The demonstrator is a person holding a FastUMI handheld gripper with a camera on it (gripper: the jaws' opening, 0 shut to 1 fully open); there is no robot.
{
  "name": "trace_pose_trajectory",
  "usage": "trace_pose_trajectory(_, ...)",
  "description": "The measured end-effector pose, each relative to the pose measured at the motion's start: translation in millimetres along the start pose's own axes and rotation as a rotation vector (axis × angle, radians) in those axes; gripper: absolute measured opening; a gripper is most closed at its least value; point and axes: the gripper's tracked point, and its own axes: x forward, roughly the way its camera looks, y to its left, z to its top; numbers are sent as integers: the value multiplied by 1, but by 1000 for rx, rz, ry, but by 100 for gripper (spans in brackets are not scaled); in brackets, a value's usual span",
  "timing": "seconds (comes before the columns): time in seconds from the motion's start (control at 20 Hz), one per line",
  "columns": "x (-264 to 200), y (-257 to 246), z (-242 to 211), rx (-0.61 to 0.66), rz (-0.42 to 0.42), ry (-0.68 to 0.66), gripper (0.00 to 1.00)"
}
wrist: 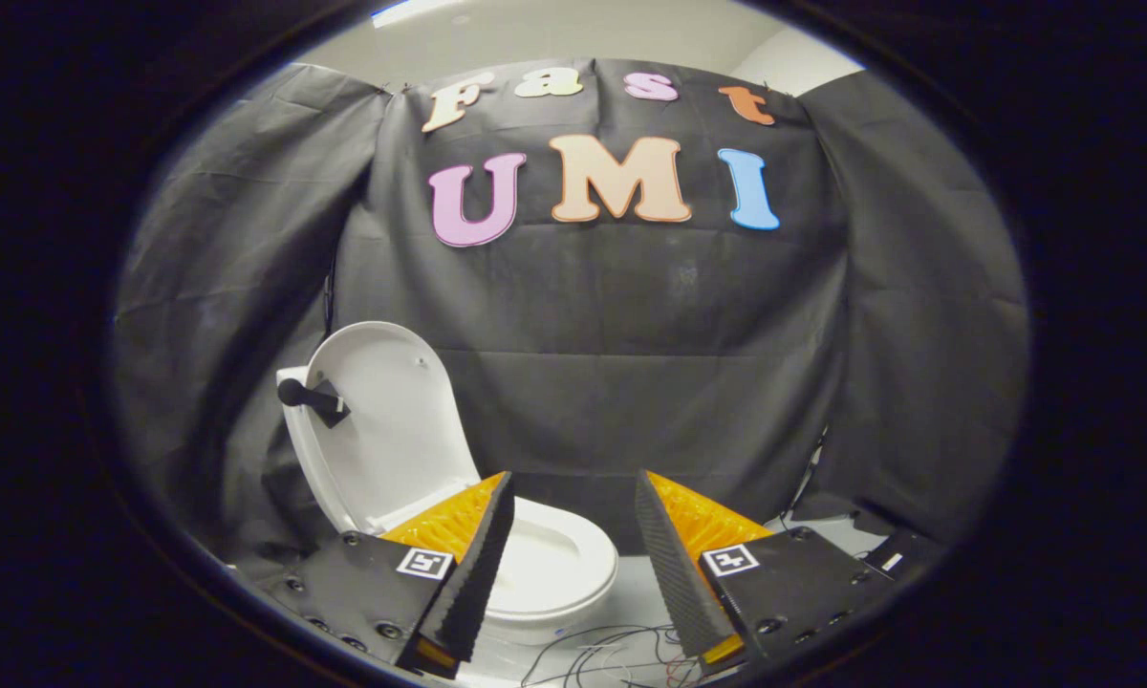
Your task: Open the toilet lid.
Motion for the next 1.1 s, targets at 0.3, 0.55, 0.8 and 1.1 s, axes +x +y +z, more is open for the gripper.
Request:
trace_pose_trajectory(0.3, -16, 1, 4, -11, 3, -20, 80)
trace_pose_trajectory(0.55, -26, 1, 15, -6, 6, -75, 80)
trace_pose_trajectory(0.8, -34, -1, 11, 22, 8, -68, 80)
trace_pose_trajectory(1.1, -41, -1, 9, 22, 8, -69, 79)
